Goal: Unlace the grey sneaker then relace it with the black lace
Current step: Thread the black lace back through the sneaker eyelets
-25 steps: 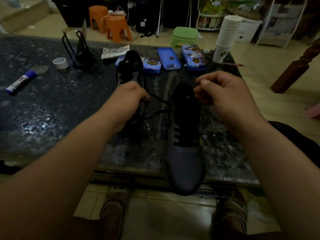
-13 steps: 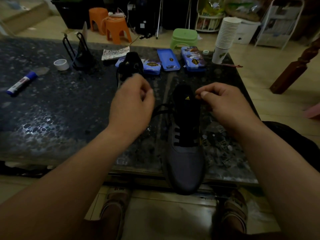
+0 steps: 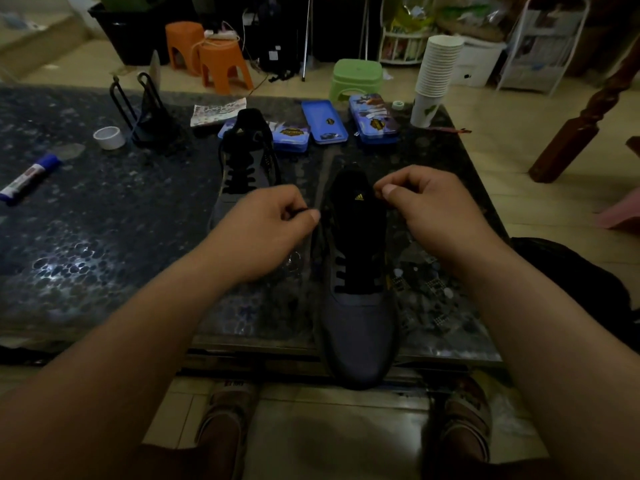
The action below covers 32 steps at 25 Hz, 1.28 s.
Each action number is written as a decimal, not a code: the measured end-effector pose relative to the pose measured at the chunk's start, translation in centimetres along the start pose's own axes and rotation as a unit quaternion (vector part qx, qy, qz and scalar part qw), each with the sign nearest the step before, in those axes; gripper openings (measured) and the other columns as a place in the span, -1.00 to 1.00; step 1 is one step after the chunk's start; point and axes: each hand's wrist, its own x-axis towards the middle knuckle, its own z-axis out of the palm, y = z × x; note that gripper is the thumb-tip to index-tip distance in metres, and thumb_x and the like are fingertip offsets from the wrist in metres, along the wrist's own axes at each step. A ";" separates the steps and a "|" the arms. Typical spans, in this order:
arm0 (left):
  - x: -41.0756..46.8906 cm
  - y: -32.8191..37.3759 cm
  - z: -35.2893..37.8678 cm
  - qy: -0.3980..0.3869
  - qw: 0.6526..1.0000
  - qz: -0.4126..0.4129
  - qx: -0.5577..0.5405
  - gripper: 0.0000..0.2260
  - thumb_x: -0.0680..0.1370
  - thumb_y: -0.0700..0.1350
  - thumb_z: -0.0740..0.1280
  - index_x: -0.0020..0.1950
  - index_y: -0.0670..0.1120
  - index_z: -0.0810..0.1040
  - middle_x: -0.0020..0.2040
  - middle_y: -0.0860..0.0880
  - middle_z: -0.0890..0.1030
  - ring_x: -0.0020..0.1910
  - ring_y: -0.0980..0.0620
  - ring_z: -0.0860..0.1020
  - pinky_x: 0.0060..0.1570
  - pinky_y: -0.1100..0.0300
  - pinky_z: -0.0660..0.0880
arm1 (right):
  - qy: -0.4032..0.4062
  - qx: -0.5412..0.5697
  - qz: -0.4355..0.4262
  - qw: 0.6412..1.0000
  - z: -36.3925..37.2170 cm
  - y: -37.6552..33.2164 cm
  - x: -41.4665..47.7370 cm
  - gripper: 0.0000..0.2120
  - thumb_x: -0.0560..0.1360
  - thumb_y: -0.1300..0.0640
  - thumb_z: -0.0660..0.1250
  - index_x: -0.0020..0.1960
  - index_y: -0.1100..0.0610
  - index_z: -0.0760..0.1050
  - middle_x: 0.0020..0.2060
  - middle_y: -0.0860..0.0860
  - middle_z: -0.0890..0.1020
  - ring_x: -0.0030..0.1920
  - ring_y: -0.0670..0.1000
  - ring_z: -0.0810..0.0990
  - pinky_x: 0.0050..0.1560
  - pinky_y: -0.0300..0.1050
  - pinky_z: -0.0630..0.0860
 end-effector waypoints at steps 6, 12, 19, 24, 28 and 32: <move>0.1 5.2 -1.2 0.016 0.989 0.100 -0.109 -0.69 0.66 0.08 0.35 -0.23 -0.04 0.52 -0.43 0.05 0.46 -0.43 0.13 0.39 -0.35 0.20 0.35 | -0.111 -0.053 -0.174 0.977 2.6 -1.9 -1.9 -0.84 0.52 0.10 0.45 0.08 -0.07 0.64 -0.14 -0.07 0.68 -0.13 -0.15 0.63 -0.09 -0.12 0.55; 1.7 4.7 0.7 0.008 0.964 0.028 -0.263 -0.79 0.70 -0.09 0.20 0.20 0.00 0.63 0.03 -0.01 0.73 0.01 0.04 0.64 0.03 0.13 0.49 | -0.023 0.168 0.004 0.985 0.6 -2.0 -1.4 -0.74 0.69 0.05 0.26 0.01 0.12 0.70 -0.34 0.02 0.59 -0.40 -0.15 0.49 -0.37 -0.27 0.41; 1.4 4.7 0.6 -0.002 0.991 0.014 -0.133 -0.69 0.63 0.13 0.37 -0.20 -0.05 0.65 -0.42 0.06 0.49 -0.42 0.15 0.39 -0.37 0.29 0.32 | -0.008 0.239 0.065 0.969 -1.8 -0.1 0.0 -0.61 0.71 -0.12 0.18 0.01 0.05 0.71 -0.39 -0.08 0.52 -0.39 -0.10 0.41 -0.32 -0.15 0.32; 1.3 7.8 1.5 -0.047 0.985 0.049 -0.158 -0.82 0.70 -0.03 0.27 0.04 -0.06 0.62 -0.26 0.01 0.64 -0.39 0.14 0.48 -0.34 0.28 0.46 | -0.052 0.092 -0.036 0.994 -1.1 -1.8 -0.8 -0.63 0.72 -0.16 0.05 0.32 -0.23 0.60 0.12 -0.20 0.66 0.06 -0.19 0.63 0.13 -0.16 0.52; 1.9 8.0 1.7 -0.041 0.966 0.043 -0.252 -0.78 0.73 -0.14 0.22 -0.08 -0.07 0.55 -0.49 0.21 0.49 -0.54 0.26 0.41 -0.44 0.36 0.35 | -0.084 0.177 0.013 0.981 -0.6 -1.5 -0.7 -0.60 0.72 -0.19 0.06 0.28 -0.13 0.63 0.07 -0.11 0.73 0.07 -0.06 0.69 0.17 -0.03 0.60; 3.1 5.6 1.8 0.039 0.979 0.033 -0.198 -0.78 0.65 0.00 0.40 -0.07 -0.13 0.65 -0.44 0.17 0.52 -0.47 0.26 0.39 -0.39 0.34 0.36 | -0.044 0.197 0.160 0.966 -1.3 -0.3 0.1 -0.56 0.73 -0.11 0.11 -0.01 0.13 0.64 -0.25 0.04 0.67 -0.22 0.02 0.62 -0.22 -0.13 0.52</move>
